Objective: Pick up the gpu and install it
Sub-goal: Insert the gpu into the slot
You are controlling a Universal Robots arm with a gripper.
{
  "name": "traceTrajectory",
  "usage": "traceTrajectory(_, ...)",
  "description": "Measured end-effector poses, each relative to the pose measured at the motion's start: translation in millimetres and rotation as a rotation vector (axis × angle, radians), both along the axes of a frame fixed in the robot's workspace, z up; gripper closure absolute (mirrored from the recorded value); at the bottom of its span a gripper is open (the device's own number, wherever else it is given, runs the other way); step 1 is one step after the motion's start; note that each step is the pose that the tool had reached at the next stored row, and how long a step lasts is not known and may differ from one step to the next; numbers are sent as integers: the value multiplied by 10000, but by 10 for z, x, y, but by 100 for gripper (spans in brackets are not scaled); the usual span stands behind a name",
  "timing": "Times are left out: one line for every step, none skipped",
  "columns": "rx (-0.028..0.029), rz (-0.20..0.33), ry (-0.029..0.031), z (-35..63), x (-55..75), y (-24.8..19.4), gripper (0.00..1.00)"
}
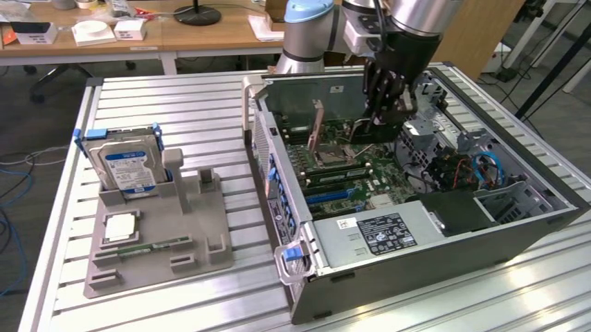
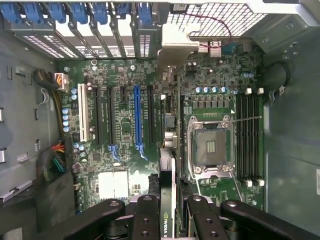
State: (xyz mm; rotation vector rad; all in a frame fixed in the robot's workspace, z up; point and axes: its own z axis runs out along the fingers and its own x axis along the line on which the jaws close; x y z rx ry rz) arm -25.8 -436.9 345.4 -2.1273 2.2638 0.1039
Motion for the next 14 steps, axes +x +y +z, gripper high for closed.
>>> traceTrajectory(-3,1,0,-11,0,0,74)
traceTrajectory(-9,1,1,-21,0,0,74)
traceTrajectory(-14,1,0,-32,0,0,74)
traceTrajectory(-22,1,0,-43,0,0,74)
traceTrajectory(-29,1,0,-55,0,0,74)
traceTrajectory(-37,1,0,-67,-1,0,74)
traceTrajectory(-43,0,0,-79,-2,0,74)
traceTrajectory(-45,1,0,-92,-2,0,74)
traceTrajectory(-48,1,0,-105,-3,0,74)
traceTrajectory(-53,-1,0,-120,-5,0,74)
traceTrajectory(-56,-3,0,-133,-10,0,74)
traceTrajectory(-58,-1,-1,-149,-13,0,74)
traceTrajectory(-58,1,-1,-162,-14,-1,74)
traceTrajectory(-59,2,-1,-175,-15,-1,74)
